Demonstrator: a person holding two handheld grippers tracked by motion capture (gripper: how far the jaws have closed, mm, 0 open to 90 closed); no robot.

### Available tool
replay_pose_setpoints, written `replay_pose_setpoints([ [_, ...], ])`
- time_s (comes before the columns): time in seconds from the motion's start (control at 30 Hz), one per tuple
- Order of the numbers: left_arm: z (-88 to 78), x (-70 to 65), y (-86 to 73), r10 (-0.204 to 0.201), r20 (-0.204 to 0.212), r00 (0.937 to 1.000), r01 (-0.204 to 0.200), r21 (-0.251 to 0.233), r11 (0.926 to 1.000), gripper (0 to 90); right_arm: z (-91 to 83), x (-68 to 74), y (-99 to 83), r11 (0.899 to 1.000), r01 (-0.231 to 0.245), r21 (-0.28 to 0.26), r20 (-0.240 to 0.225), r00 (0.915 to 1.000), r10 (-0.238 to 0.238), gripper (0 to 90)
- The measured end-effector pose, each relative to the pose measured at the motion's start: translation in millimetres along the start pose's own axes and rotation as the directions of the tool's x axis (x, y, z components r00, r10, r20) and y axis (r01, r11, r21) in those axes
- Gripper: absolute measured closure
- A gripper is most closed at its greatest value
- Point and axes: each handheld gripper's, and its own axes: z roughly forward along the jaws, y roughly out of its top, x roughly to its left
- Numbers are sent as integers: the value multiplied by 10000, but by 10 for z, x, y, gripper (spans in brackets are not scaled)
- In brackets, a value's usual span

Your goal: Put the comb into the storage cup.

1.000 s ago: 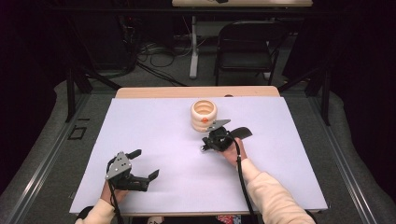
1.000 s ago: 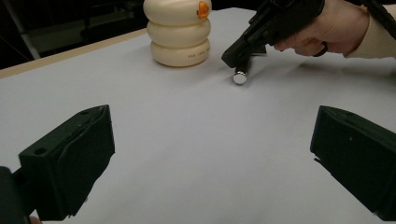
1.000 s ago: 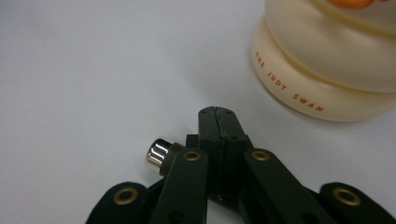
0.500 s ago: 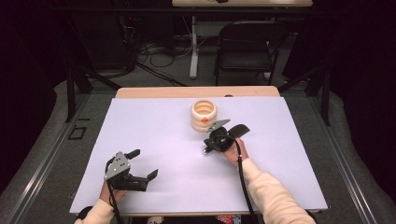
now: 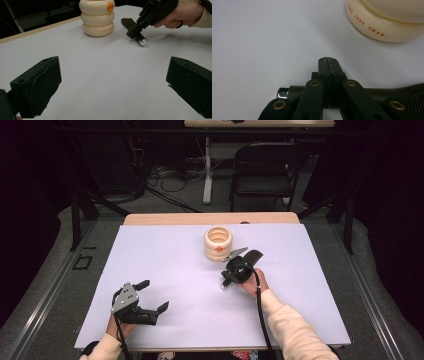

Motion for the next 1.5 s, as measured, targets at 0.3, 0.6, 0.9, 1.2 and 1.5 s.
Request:
replay_pose_setpoints([
  [0.3, -1, 0, 0, -4, -11, 10000, 4, -52, 10000, 0, -57, -31, -47, 9996, -82, 260, 23, 10000, 82, 900],
  [0.6, -3, -1, 0, 6, -7, 10000, -6, -63, 10000, 0, -125, -83, -91, 9990, -266, 368, 166, 9995, 260, 900],
  [0.9, -6, -1, 1, 10, -12, 10000, -10, -72, 10000, 0, -207, -126, -135, 9966, -424, 713, 336, 9986, 401, 900],
  [1.2, -12, 0, 4, 27, -33, 10000, -28, -56, 10000, 0, -292, -179, -192, 9908, -574, 1224, 780, 9958, 480, 900],
  [1.5, -12, -1, 5, 45, -33, 10000, -45, -37, 10000, 0, -417, -282, -274, 9885, -999, 1134, 1030, 9907, 883, 900],
])
